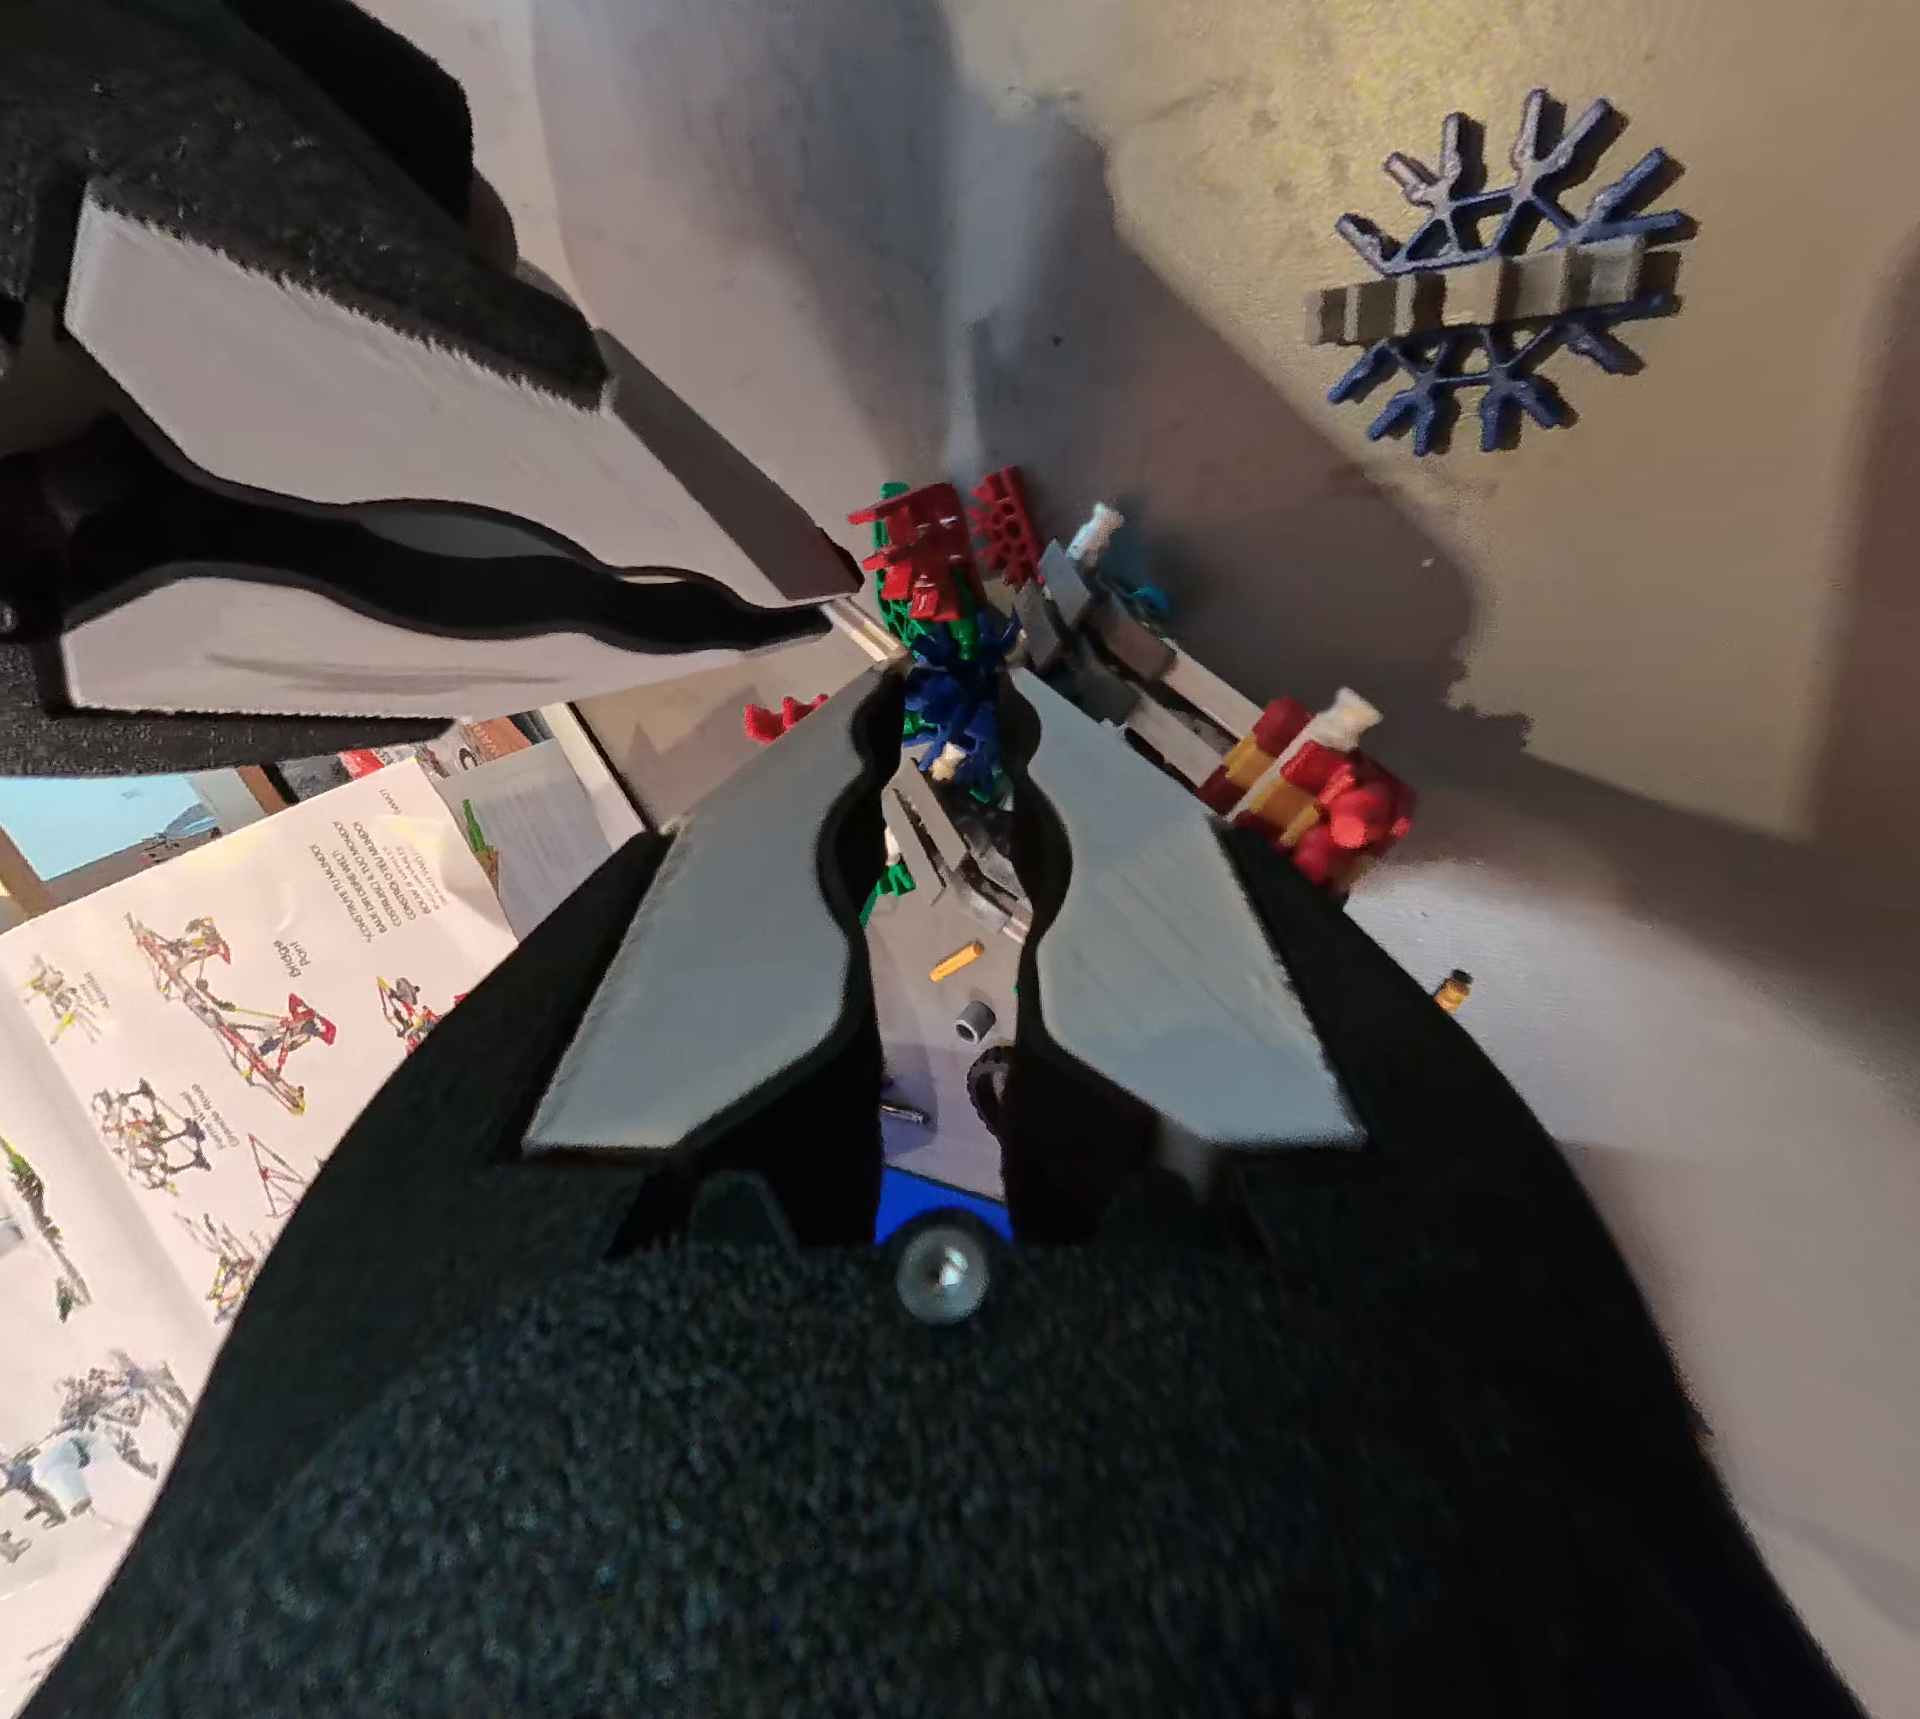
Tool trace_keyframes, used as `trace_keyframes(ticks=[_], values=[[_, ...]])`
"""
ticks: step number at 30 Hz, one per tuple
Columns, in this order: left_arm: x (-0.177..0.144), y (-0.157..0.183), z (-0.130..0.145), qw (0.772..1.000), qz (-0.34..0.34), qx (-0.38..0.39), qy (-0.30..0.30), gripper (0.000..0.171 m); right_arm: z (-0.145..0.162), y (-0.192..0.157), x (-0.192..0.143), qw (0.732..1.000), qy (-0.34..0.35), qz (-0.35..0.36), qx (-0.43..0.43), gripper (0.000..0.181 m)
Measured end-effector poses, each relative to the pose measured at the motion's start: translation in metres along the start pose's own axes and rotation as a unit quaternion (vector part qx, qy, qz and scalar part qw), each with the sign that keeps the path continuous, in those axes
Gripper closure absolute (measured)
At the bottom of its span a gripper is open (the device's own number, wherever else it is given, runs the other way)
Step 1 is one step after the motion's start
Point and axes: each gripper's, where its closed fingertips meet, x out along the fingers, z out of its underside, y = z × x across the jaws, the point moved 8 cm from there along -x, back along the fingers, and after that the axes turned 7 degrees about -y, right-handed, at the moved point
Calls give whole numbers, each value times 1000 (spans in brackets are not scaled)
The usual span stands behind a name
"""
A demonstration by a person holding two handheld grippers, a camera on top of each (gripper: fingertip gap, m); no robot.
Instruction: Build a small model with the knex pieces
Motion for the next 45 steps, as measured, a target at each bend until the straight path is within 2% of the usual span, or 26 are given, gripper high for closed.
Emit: trace_keyframes(ticks=[13,21,32,41,45], values=[[1,-1,4,1000,18,-9,-12,158,-3,0,-3,998,29,-36,31,177],[1,-1,4,1000,20,-14,-14,158,-4,1,-3,997,23,-41,60,177],[1,1,5,1000,1,-22,-8,158,-2,4,5,994,17,-51,91,177],[0,3,7,999,-44,1,-2,151,-1,4,7,993,20,-57,97,177],[0,5,6,999,-42,19,-2,156,-1,4,8,993,22,-59,99,177]])
